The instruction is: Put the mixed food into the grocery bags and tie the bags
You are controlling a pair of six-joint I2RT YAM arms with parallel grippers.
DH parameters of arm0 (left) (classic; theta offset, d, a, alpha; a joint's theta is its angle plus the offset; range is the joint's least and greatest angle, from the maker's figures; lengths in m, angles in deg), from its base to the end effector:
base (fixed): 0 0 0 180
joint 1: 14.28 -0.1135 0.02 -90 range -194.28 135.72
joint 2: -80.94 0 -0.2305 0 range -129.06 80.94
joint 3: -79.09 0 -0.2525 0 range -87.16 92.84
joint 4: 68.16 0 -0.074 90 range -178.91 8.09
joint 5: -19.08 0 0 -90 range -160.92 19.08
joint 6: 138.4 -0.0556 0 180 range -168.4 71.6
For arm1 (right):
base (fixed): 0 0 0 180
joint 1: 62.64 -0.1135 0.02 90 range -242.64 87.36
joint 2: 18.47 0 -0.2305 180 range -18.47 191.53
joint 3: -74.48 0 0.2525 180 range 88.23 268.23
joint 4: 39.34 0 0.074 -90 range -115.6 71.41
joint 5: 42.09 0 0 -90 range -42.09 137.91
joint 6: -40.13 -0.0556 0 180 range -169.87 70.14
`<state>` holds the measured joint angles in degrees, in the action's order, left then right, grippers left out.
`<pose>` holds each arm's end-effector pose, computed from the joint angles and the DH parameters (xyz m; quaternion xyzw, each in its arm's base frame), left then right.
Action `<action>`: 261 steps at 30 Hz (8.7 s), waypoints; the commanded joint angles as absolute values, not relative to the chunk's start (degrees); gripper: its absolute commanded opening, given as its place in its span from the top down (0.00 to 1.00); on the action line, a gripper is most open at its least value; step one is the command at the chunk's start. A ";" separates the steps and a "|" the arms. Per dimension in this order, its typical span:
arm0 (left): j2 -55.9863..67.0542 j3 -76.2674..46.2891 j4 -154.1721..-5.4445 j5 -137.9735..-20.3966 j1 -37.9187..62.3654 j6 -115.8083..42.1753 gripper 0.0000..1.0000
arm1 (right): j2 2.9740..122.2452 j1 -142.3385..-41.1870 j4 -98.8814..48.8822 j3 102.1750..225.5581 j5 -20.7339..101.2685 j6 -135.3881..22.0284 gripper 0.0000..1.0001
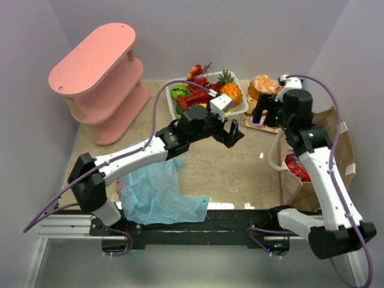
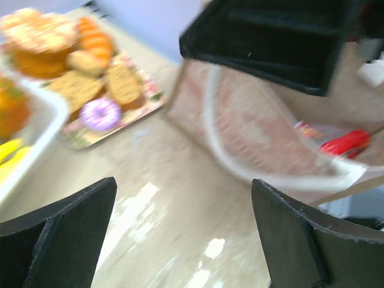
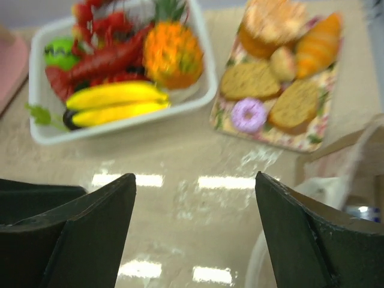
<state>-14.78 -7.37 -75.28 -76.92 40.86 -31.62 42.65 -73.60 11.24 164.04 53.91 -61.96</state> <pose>0.2369 -0.3503 0.3124 0.2820 0.7077 -0.4120 0.4999 0.2470 0.0419 0.3869 0.0374 0.8283 0.0688 0.5549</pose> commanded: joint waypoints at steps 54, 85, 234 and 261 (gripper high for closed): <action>4.74 -32.22 -112.85 -41.21 27.56 -33.21 0.00 | 43.85 -60.69 -3.52 142.81 42.02 -66.39 0.03; 4.74 -17.64 -97.47 -109.15 17.99 -64.56 1.00 | 39.98 -94.10 -26.39 132.35 25.49 -51.45 0.08; -0.89 -47.08 -76.99 -136.40 0.75 -23.52 1.00 | 114.17 -82.68 -6.70 215.50 70.85 -41.25 1.00; -7.03 -40.67 -72.15 -134.55 -1.09 -15.70 1.00 | 62.58 -94.78 -22.87 174.12 42.21 -56.27 1.00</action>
